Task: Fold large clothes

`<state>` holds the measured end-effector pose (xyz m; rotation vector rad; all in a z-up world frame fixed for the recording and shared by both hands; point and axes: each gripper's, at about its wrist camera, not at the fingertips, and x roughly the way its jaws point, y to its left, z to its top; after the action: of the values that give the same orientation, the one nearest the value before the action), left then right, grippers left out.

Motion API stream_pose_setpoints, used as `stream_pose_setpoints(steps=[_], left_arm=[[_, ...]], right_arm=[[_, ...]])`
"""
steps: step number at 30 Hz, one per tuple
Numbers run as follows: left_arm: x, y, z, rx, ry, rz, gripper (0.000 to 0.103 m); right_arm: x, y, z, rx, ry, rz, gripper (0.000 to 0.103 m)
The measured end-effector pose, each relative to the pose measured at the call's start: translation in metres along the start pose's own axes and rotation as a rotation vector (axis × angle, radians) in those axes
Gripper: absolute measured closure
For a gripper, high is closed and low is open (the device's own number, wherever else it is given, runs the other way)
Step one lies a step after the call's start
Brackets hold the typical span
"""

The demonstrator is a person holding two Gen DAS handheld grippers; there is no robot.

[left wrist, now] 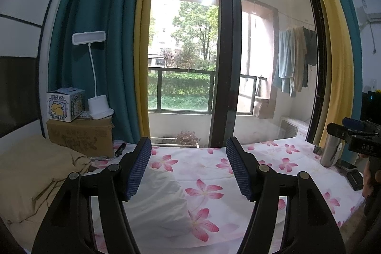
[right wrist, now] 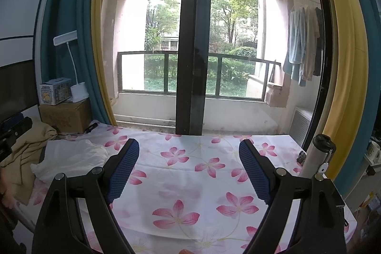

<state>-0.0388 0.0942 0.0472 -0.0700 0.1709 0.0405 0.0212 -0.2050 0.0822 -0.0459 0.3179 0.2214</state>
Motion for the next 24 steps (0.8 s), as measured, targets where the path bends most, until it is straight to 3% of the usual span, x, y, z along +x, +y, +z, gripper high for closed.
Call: stream_pose_setpoints(steps=[24], left_arm=[[0.0063,-0.0052,0.0012,0.021,0.005,-0.015,0.034]], right_arm=[[0.0080,-0.0037,-0.0003,0.004,0.008,-0.002,0.017]])
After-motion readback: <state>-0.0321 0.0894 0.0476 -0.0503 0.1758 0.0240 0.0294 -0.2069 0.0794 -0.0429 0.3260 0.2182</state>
